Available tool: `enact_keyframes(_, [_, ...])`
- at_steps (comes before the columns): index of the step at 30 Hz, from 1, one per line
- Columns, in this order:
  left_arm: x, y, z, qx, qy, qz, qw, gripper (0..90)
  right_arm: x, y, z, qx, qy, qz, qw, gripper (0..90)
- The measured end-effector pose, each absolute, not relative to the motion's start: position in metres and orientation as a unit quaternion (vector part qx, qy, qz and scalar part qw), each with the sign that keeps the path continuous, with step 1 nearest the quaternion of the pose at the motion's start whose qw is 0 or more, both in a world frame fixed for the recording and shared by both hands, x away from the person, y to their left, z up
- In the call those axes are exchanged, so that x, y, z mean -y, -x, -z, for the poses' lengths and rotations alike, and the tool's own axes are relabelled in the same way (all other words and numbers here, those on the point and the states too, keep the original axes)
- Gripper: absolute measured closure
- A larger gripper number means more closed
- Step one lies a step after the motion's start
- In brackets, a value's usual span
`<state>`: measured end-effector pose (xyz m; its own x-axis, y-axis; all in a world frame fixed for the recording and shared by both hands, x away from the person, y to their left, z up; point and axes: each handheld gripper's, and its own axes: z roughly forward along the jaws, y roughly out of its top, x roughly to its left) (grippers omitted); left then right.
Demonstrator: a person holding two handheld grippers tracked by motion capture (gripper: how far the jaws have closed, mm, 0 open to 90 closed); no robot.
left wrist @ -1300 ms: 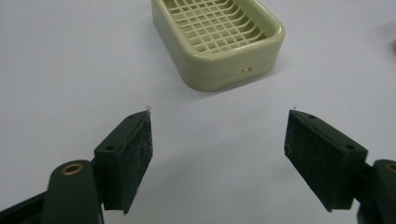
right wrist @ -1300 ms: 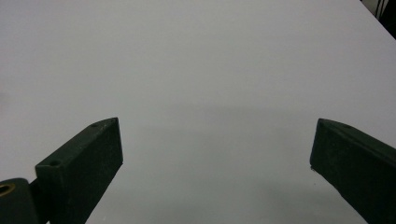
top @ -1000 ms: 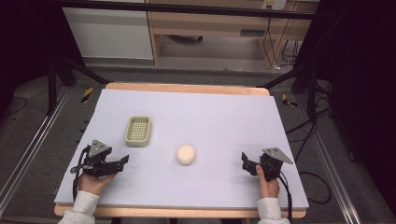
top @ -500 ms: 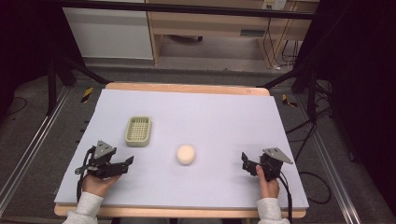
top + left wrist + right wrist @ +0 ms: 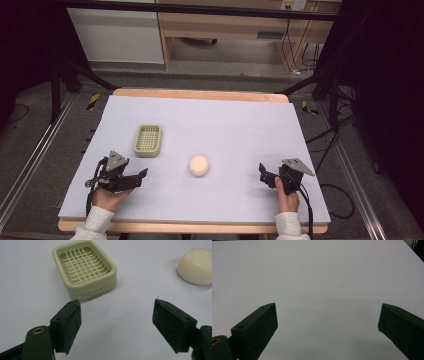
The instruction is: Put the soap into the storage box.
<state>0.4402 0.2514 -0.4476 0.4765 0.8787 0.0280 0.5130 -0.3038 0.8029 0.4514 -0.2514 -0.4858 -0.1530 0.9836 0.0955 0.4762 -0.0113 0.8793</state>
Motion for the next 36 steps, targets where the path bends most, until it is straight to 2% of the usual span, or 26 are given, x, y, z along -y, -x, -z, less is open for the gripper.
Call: enact_keyframes(36, [-0.216,-0.445,0.436,-0.417,-0.788,-0.225,0.393,21.9,0.25,-0.452,0.486,-0.642,-0.568,-0.416,0.303,2.8])
